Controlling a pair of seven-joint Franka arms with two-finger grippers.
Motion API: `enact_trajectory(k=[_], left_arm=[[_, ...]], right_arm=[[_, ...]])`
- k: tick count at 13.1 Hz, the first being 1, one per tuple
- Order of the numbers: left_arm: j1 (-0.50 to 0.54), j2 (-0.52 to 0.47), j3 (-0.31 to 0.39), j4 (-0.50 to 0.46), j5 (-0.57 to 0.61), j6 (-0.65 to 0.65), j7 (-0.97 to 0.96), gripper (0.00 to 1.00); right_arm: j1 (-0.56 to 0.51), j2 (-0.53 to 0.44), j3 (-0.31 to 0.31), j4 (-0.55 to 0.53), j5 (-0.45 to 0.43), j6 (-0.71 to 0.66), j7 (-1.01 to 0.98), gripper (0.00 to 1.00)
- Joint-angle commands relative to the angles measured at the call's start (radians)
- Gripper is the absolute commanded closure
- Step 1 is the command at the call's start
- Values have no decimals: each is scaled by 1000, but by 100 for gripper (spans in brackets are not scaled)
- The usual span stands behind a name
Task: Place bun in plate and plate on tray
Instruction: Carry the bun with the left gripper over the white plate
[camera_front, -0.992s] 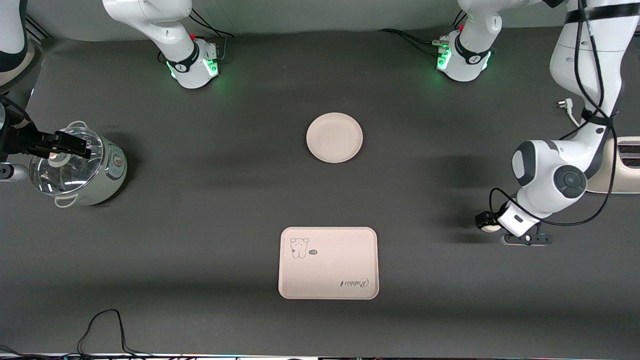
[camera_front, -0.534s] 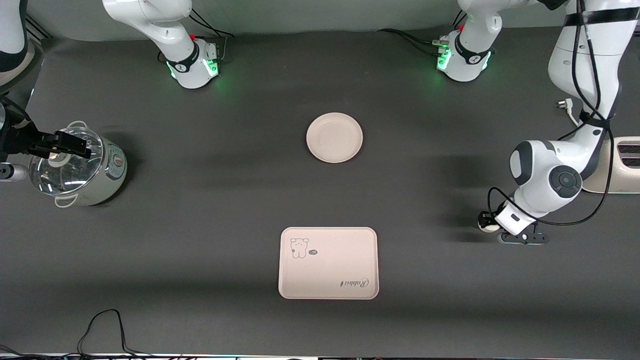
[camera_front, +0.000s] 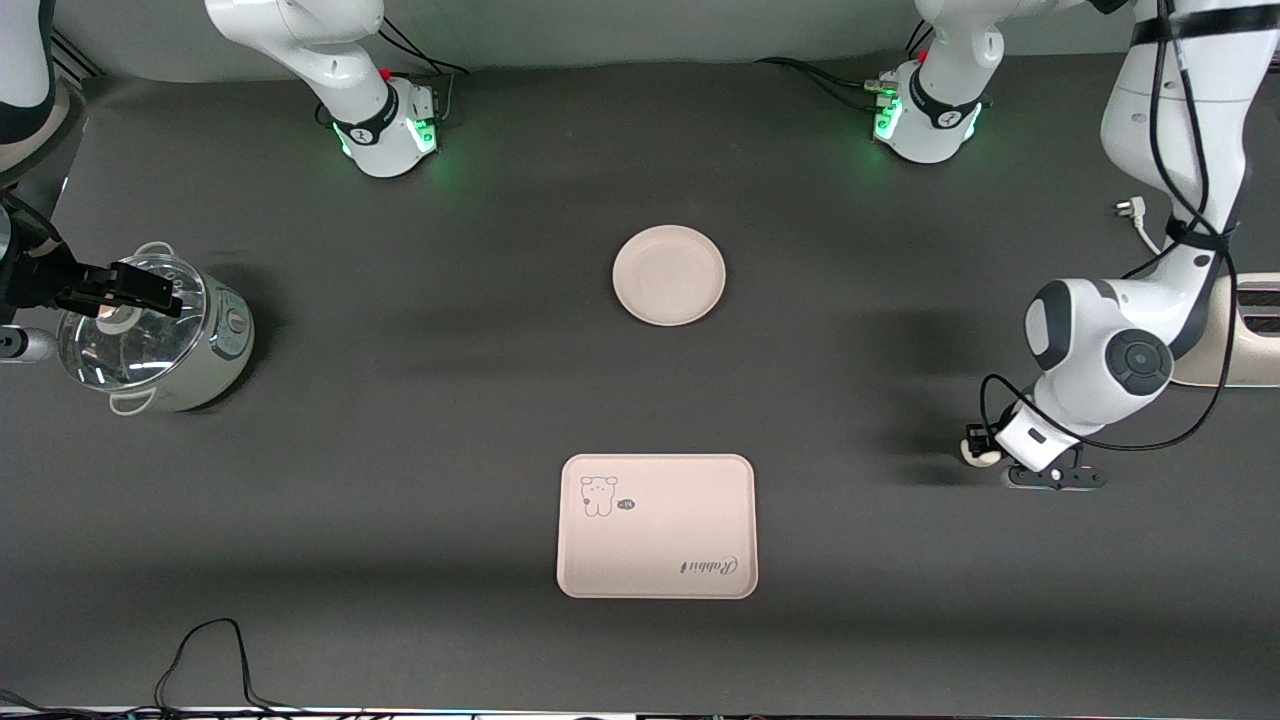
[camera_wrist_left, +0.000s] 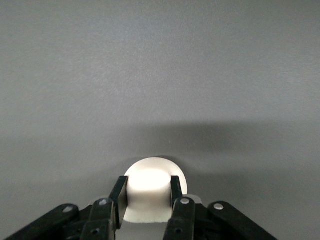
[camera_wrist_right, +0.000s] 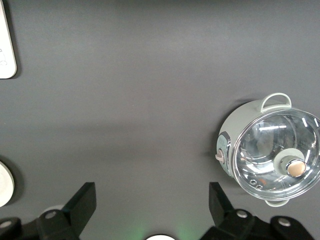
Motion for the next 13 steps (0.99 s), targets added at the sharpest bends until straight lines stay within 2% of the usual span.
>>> enact_trajectory(k=[1,2,4,5,6,8,11,12,13], left_arm=[[-29,-187,-14,-12,1,-237,-84,61],[-37,-250,-33,9,-5,-349,-123,61],[-43,-349,-92,84,-99,-603,-186,61],[-43,-386,-128,118,-136,-697,-216,61],[-43,-419,-161,129,-155,-733,-280,61],[-43,-453,-272,132,-161,-738,-438,61],[-50,-436,-453,125,-167,-674,-645,61],[-66,-415,-500,112,-186,-638,-699,61],[-107,-387,-515,99,-187,-582,-751,60]], right_arm=[[5,-15,-3,-12,-2,-2,-20,0],[5,-15,-3,-12,-2,-2,-20,0],[5,-15,-3,-12,-2,-2,-20,0],[5,-15,-3,-12,-2,-2,-20,0],[5,-15,-3,-12,-2,-2,-20,0],[5,-15,-3,-15,-2,-2,-20,0],[5,-15,-3,-15,-2,-2,-20,0],[5,-15,-3,-15,-2,-2,-20,0],[5,-15,-3,-15,-2,-2,-20,0]])
